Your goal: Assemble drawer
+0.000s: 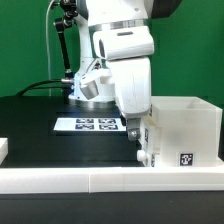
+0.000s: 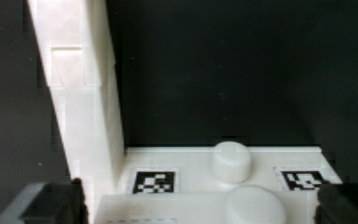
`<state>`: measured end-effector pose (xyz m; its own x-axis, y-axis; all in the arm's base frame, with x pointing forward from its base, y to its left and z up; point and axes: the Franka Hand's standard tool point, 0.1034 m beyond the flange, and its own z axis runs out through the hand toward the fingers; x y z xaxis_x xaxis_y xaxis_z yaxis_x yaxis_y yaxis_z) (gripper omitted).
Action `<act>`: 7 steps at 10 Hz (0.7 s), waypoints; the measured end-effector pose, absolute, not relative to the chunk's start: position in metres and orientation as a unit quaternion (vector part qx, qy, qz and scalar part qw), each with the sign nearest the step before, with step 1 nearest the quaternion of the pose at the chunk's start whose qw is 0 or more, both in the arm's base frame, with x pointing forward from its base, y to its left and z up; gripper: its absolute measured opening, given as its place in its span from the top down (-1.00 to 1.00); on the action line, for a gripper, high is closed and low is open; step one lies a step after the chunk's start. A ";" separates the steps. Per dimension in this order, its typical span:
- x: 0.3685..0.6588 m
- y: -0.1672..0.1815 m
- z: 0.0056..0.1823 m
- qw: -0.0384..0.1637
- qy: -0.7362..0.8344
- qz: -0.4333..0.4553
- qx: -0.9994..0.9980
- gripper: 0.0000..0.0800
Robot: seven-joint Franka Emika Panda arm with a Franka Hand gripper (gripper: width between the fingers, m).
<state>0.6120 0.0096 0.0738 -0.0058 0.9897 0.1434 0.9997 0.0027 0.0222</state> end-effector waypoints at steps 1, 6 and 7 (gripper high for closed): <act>0.612 0.009 0.073 0.043 -0.706 -0.058 -0.704 -0.62; 0.611 0.033 0.075 0.048 -0.713 -0.062 -0.696 -0.62; 0.612 0.039 0.076 0.048 -0.707 -0.062 -0.703 -0.62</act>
Offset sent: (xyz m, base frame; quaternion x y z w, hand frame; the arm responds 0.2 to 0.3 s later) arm -0.0052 0.0215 0.0044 0.0035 0.0183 -0.0305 0.9994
